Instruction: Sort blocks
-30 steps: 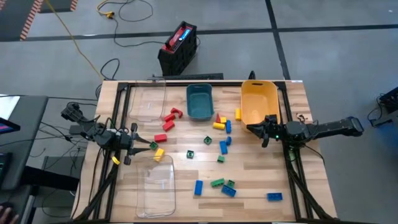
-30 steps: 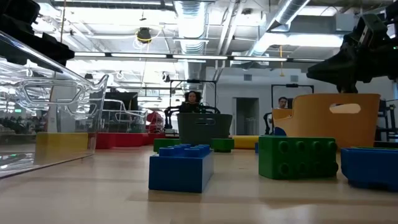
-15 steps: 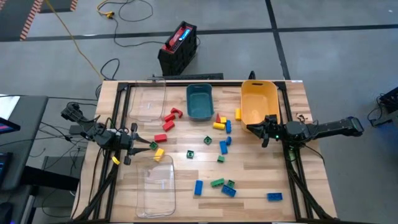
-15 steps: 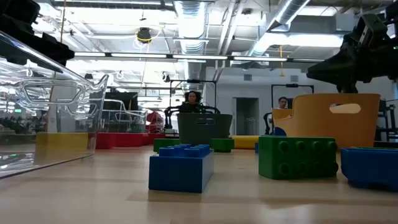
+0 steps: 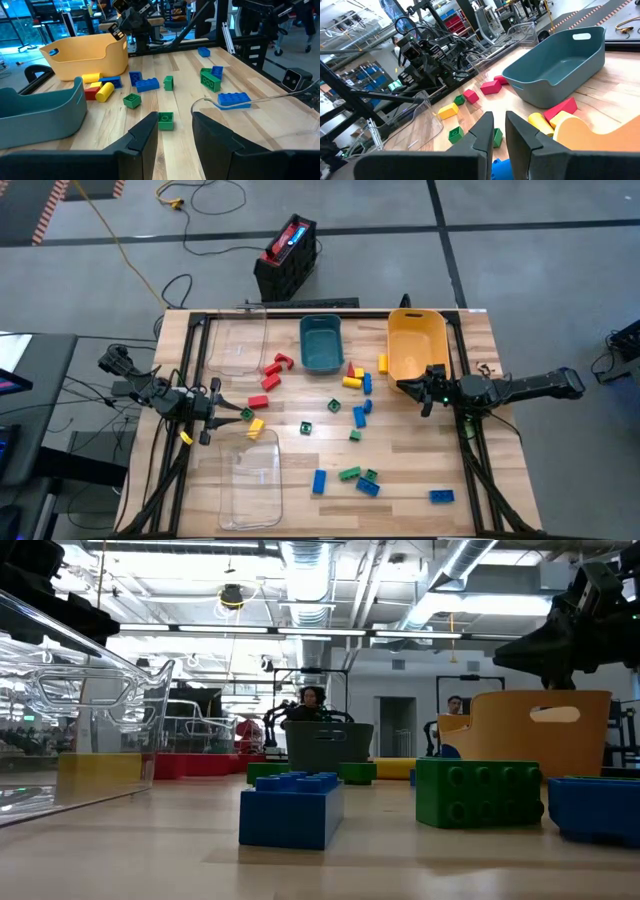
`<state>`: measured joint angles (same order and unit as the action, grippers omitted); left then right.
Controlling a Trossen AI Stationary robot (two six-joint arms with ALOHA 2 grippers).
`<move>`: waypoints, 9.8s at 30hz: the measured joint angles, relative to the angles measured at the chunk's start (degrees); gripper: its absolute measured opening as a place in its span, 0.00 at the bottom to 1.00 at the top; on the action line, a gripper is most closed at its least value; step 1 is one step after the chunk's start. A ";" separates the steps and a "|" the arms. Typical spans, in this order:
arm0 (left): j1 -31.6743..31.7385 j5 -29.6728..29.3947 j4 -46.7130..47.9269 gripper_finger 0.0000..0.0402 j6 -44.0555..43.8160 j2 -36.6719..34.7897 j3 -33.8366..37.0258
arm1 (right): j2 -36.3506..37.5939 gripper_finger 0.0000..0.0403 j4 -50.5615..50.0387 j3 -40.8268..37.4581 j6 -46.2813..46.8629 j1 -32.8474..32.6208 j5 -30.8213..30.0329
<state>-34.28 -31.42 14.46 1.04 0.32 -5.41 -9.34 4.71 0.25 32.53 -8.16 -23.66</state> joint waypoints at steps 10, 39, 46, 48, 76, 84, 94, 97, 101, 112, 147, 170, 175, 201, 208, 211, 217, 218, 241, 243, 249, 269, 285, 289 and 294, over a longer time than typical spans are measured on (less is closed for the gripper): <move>-0.02 0.00 0.00 0.29 0.00 0.00 0.00 | 0.00 0.16 0.00 0.02 0.02 -0.02 0.00; 0.00 -0.81 -1.80 0.29 -2.10 0.01 0.07 | -0.01 0.16 0.01 0.00 0.00 -0.01 0.00; 0.00 -1.18 -1.90 0.29 -0.69 0.02 0.07 | 0.00 0.16 0.07 0.02 0.00 0.98 -0.09; 0.00 -1.20 -1.90 0.29 -1.33 0.02 0.07 | -0.02 0.16 0.06 0.01 0.96 0.98 -0.07; 0.00 -8.98 -3.28 0.29 -8.88 0.08 -4.40 | -39.61 0.16 -22.41 30.85 -14.55 -13.95 -1.13; 0.83 -19.14 -4.85 0.32 -8.40 4.46 -4.59 | -64.73 0.36 -41.27 51.59 -19.12 -17.16 -1.04; 2.47 -16.88 -14.86 0.35 -7.80 16.78 -4.63 | -78.08 0.67 -46.96 61.34 -22.27 -7.91 1.52; 2.45 -16.52 -17.68 0.35 -7.74 20.19 -4.63 | -79.32 0.68 -47.42 60.78 -22.11 -4.90 2.82; 2.45 -16.43 -20.14 0.35 -7.13 22.63 -4.66 | -79.12 0.68 -45.96 60.50 -21.88 -2.69 5.15; 0.44 -16.39 -22.04 0.35 -7.62 22.89 -4.72 | -84.10 0.68 -45.10 59.12 -20.49 -1.42 5.81; -0.74 -16.37 -21.59 0.35 -6.71 22.91 -4.72 | -84.43 0.66 -48.93 55.71 -34.19 0.40 11.45; -0.74 -16.33 -19.82 0.35 -7.58 22.93 -4.72 | -84.74 0.27 -50.38 55.71 -44.84 3.43 17.15; -0.74 -16.33 -19.85 0.35 -7.55 22.93 -4.72 | -84.65 0.09 -50.60 55.85 -44.63 3.17 17.18; -0.13 -13.71 -28.00 0.35 -3.83 22.93 -4.72 | -84.30 0.09 -37.03 79.25 -48.85 13.31 4.23; -0.13 -13.80 -27.95 0.35 -1.18 22.93 -4.72 | -89.59 0.09 -32.84 81.30 -45.50 19.84 8.67; -0.13 -13.88 -28.16 0.35 1.40 22.91 -4.74 | -94.60 0.09 -35.20 86.22 -45.46 20.71 8.78; -0.13 -14.12 -27.79 0.35 4.61 22.93 -4.74 | -102.44 0.09 -44.00 96.50 -44.71 21.84 9.02; -0.13 -14.26 -27.74 0.35 5.12 22.93 -4.74 | -103.36 0.09 -44.49 97.23 -44.50 22.18 9.54; -0.13 -14.29 -26.80 0.35 6.91 22.88 -4.72 | -105.74 0.55 -51.32 97.81 -40.06 25.97 11.82; -0.13 -14.29 -26.81 0.35 6.93 22.88 -4.74 | -105.58 0.57 -51.25 97.81 -40.09 25.97 11.81; -0.11 -14.27 -26.82 0.35 6.91 22.88 -4.74 | -105.57 0.58 -51.44 97.81 -40.34 25.94 11.78; -0.12 -14.25 -23.66 0.35 6.78 22.95 -4.72 | -89.99 0.58 -58.91 98.88 -25.62 9.94 2.16; -0.13 -14.25 -22.43 0.35 5.41 22.93 -4.72 | -95.41 0.58 -60.56 98.68 0.83 -15.76 -9.29; -0.11 -14.27 -22.86 0.35 7.59 22.93 -4.72 | -96.55 0.58 -65.62 98.75 8.64 -18.51 -9.23; 0.61 -14.31 -23.06 0.35 10.42 22.93 -4.72 | -96.80 0.58 -68.40 98.71 14.89 -20.58 -6.95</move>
<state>-33.67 -45.73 -8.60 11.45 23.24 -10.13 -106.14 -63.69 98.97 47.42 -28.74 -30.60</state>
